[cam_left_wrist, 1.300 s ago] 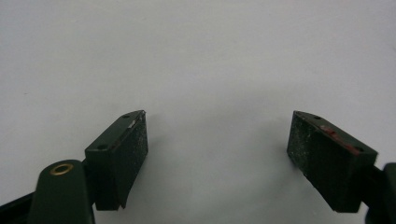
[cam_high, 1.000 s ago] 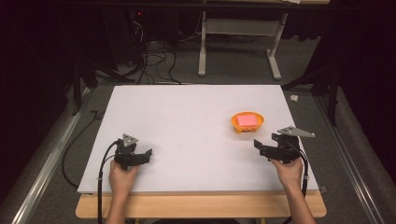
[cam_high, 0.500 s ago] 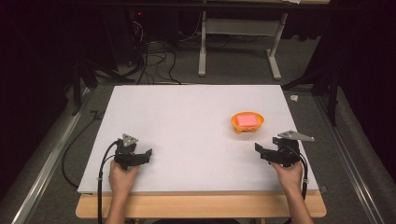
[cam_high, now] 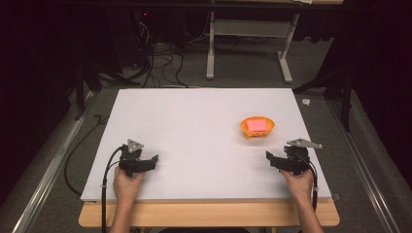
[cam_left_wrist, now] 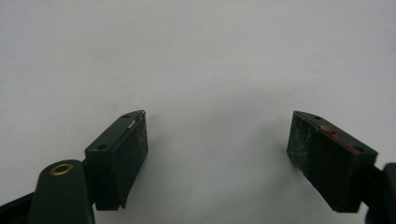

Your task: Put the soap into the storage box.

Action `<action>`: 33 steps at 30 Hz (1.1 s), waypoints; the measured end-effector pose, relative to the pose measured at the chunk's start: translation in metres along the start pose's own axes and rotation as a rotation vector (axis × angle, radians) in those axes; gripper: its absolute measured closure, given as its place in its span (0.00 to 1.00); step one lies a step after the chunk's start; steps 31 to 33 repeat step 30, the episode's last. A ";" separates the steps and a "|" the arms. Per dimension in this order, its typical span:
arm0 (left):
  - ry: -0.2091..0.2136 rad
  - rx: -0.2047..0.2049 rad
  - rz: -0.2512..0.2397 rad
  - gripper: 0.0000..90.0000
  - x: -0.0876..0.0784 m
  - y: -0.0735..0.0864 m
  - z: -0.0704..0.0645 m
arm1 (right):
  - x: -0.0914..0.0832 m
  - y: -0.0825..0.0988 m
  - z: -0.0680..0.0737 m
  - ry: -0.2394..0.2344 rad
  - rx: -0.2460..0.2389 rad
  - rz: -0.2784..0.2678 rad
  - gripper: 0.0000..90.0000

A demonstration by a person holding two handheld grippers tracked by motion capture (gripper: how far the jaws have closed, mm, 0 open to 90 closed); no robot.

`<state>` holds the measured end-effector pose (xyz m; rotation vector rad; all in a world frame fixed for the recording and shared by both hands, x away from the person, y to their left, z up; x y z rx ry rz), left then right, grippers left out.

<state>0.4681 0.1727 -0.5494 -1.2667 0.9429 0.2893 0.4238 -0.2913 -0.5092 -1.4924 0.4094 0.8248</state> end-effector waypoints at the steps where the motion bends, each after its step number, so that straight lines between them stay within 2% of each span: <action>1: 0.000 0.000 0.000 0.23 0.000 0.000 0.000 | 0.002 0.001 -0.001 0.001 0.001 0.003 0.24; 13: -0.002 0.001 -0.002 0.23 0.000 0.000 0.000 | 0.019 0.011 -0.006 0.019 0.018 0.040 0.26; 20: -0.003 0.002 -0.002 0.23 0.000 0.000 0.000 | 0.030 0.017 -0.009 0.067 -0.003 0.076 0.26; 24: -0.005 0.004 -0.002 0.23 0.000 0.000 0.000 | 0.032 0.018 -0.007 0.097 -0.043 0.088 0.24; 33: -0.005 0.002 -0.003 0.23 0.000 0.000 0.000 | 0.032 0.018 -0.007 0.096 -0.043 0.084 0.24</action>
Point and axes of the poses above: each handheld gripper's, and its own axes: x roughly forward along the jaws, y roughly out of its underside, z roughly to its left, the point moved 9 cm from there along x, roughly forward along the jaws, and after that the axes turned 5 degrees about z, right-handed, at the moved point
